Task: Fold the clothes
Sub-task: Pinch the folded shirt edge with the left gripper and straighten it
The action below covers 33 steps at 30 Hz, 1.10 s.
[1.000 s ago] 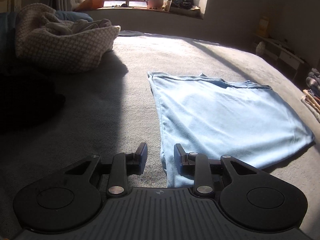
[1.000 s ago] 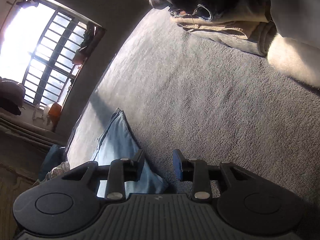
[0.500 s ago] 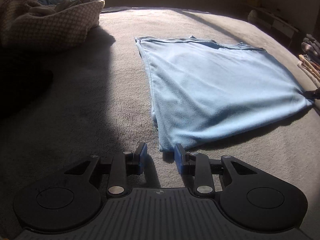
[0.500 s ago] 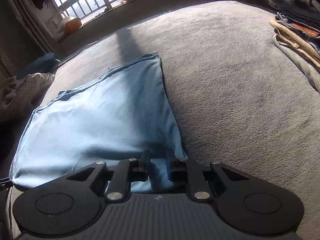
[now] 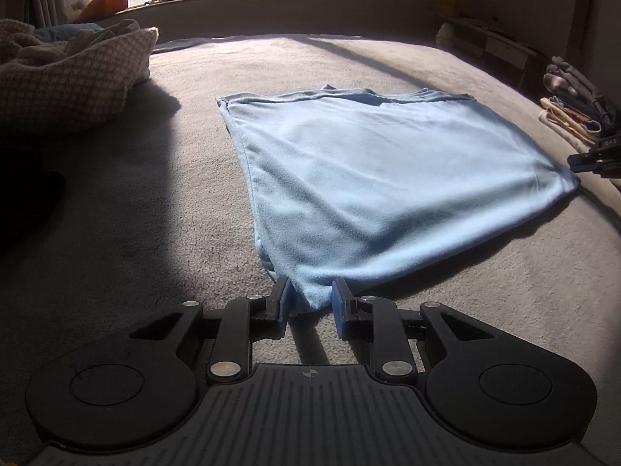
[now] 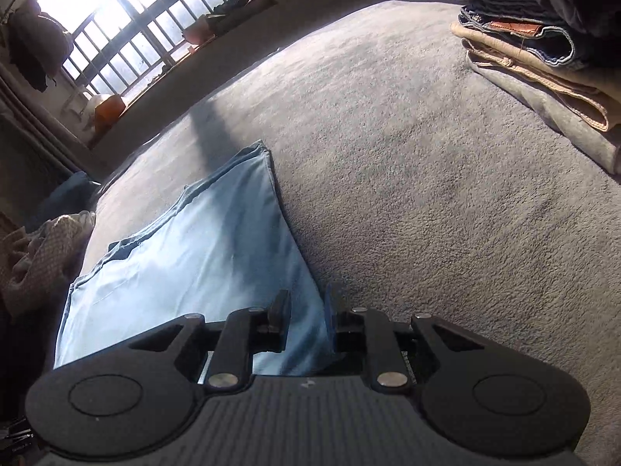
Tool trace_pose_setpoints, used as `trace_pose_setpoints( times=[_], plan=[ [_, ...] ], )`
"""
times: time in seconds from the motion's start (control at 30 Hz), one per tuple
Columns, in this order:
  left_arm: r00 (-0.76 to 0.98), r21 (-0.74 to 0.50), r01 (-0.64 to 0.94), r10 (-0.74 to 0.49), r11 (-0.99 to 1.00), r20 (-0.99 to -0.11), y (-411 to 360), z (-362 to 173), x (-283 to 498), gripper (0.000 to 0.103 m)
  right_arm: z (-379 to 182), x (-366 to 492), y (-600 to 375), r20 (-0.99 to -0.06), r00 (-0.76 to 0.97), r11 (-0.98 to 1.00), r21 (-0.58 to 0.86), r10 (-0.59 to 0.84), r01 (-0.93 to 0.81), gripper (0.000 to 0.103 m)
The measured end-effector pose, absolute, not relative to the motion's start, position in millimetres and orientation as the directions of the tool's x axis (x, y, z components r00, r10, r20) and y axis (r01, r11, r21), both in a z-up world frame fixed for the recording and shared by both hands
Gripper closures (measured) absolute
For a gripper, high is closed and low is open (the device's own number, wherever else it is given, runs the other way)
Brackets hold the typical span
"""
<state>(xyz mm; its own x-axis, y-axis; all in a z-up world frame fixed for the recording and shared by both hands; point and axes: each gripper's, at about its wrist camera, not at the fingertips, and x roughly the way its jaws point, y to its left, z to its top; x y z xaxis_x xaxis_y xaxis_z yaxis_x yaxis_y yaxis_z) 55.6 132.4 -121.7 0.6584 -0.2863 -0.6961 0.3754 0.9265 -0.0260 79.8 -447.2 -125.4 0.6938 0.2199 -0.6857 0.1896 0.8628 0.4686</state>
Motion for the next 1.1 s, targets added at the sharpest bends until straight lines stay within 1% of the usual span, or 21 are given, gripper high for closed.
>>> trace_pose_setpoints(
  times=[0.07, 0.17, 0.37, 0.47, 0.53, 0.57, 0.6, 0.63, 0.7, 0.77, 0.8, 0.87, 0.93, 0.97, 1.0, 1.1],
  plan=[
    [0.680, 0.019, 0.407, -0.289, 0.913, -0.674, 134.0, -114.3, 50.2, 0.103, -124.5, 77.3, -449.0, -0.687, 0.694, 0.862, 0.468, 0.214, 0.197, 0.082],
    [0.698, 0.073, 0.438, -0.287, 0.896, -0.656, 136.1, -106.1, 43.8, 0.103, -123.1, 73.6, -451.8, -0.689, 0.695, 0.860, 0.467, 0.206, 0.208, 0.082],
    [0.710, 0.184, 0.448, -0.223, 0.875, -0.667, 138.2, -115.7, 39.7, 0.103, -126.2, 71.4, -454.3, -0.692, 0.692, 0.846, 0.480, 0.203, 0.231, 0.082],
    [0.692, 0.177, 0.413, -0.182, 0.893, -0.699, 145.2, -122.2, 46.2, 0.103, -126.1, 70.8, -450.7, -0.697, 0.687, 0.857, 0.468, 0.206, 0.217, 0.082],
    [0.667, 0.098, 0.372, -0.192, 0.923, -0.720, 152.6, -119.7, 50.9, 0.103, -126.0, 70.4, -450.3, -0.697, 0.686, 0.856, 0.470, 0.210, 0.215, 0.082],
    [0.655, 0.020, 0.343, -0.224, 0.939, -0.722, 158.6, -116.8, 53.0, 0.103, -125.9, 70.2, -450.2, -0.696, 0.686, 0.855, 0.472, 0.212, 0.215, 0.082],
    [0.645, -0.079, 0.308, -0.270, 0.948, -0.715, 166.0, -113.1, 54.7, 0.097, -126.1, 70.4, -450.4, -0.696, 0.685, 0.853, 0.475, 0.215, 0.215, 0.082],
    [0.636, -0.177, 0.269, -0.313, 0.947, -0.706, 173.5, -111.3, 57.4, 0.087, -126.7, 70.5, -450.8, -0.697, 0.684, 0.851, 0.477, 0.216, 0.217, 0.081],
    [0.619, -0.383, 0.165, -0.398, 0.909, -0.678, 190.0, -112.4, 64.8, 0.078, -128.8, 70.7, -451.3, -0.700, 0.681, 0.846, 0.483, 0.218, 0.226, 0.079],
    [0.603, -0.564, 0.046, -0.473, 0.825, -0.642, 206.2, -120.5, 72.4, 0.077, -131.8, 70.8, -450.9, -0.703, 0.676, 0.839, 0.491, 0.221, 0.237, 0.078],
    [0.596, -0.614, -0.001, -0.492, 0.789, -0.634, 210.3, -125.1, 75.7, 0.077, -133.2, 70.8, -450.2, -0.705, 0.673, 0.835, 0.496, 0.225, 0.240, 0.078],
    [0.578, -0.645, -0.051, -0.505, 0.762, -0.641, 210.8, -131.5, 80.4, 0.077, -134.8, 71.0, -447.6, -0.709, 0.667, 0.837, 0.493, 0.229, 0.237, 0.077],
    [0.560, -0.632, -0.062, -0.497, 0.772, -0.663, 205.3, -135.5, 83.3, 0.079, -135.5, 71.3, -445.7, -0.712, 0.664, 0.841, 0.489, 0.230, 0.233, 0.077],
    [0.568, -0.633, -0.047, -0.501, 0.773, -0.654, 203.7, -134.1, 82.7, 0.084, -135.8, 71.2, -444.7, -0.713, 0.663, 0.841, 0.488, 0.230, 0.233, 0.077],
    [0.583, -0.638, -0.021, -0.509, 0.770, -0.633, 203.3, -130.5, 81.1, 0.102, -135.9, 71.2, -444.5, -0.713, 0.662, 0.841, 0.488, 0.230, 0.234, 0.077],
    [0.626, -0.649, 0.058, -0.534, 0.759, -0.569, 202.2, -119.7, 76.1, 0.103, -135.9, 70.9, -445.3, -0.714, 0.662, 0.839, 0.489, 0.228, 0.237, 0.076]
  ],
)
